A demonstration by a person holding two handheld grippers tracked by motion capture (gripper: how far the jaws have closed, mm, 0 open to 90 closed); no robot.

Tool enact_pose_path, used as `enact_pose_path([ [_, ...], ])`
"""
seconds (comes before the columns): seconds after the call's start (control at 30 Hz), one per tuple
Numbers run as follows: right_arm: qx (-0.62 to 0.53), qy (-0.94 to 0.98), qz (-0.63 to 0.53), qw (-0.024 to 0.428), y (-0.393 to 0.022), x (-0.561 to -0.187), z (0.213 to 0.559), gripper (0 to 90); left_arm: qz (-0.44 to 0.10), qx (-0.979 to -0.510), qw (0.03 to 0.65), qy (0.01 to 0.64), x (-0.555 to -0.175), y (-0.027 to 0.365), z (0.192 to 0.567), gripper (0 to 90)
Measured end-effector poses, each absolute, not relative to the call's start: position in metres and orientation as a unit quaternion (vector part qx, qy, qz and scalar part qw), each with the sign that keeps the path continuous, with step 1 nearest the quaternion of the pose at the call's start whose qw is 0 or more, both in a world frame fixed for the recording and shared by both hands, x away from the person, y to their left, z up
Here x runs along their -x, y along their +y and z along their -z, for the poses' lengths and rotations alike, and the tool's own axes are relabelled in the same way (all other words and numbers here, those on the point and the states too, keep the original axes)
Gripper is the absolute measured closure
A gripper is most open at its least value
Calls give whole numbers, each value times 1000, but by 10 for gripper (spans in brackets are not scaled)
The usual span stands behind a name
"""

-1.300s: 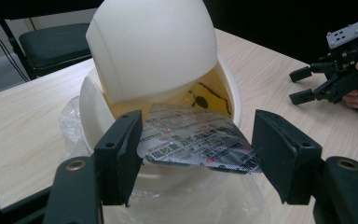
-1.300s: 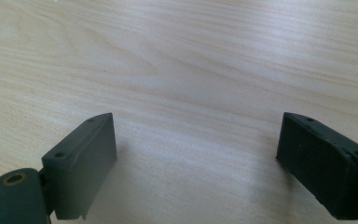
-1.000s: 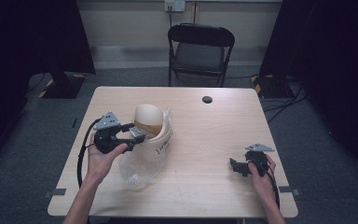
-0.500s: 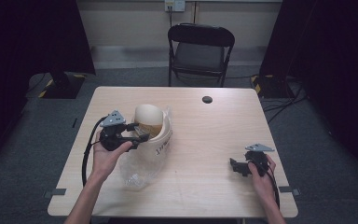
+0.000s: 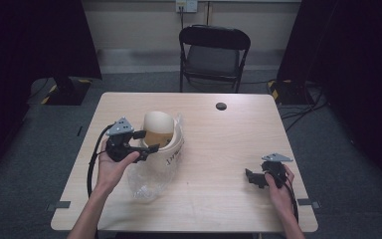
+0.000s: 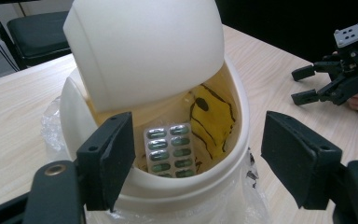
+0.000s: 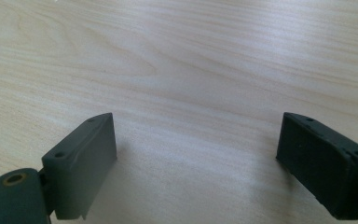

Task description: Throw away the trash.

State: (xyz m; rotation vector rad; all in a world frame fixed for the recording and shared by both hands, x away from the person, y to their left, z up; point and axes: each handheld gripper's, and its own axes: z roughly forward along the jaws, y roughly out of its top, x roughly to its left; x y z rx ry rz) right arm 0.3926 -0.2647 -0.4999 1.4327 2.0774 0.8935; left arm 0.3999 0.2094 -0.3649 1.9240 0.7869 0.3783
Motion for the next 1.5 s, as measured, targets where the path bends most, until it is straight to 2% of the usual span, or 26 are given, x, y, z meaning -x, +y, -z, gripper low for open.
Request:
enact_pose_path([
  [1.0,-521,755,-325,230,-265,-393,500,109,-179,-773,494,356,-382,245,368,178],
  [1.3,-521,755,-325,230,-265,-393,500,109,-174,-753,507,383,-375,268,382,158],
  [1.5,-521,755,-325,230,-265,-393,500,109,-175,-764,487,385,-370,277,389,158],
])
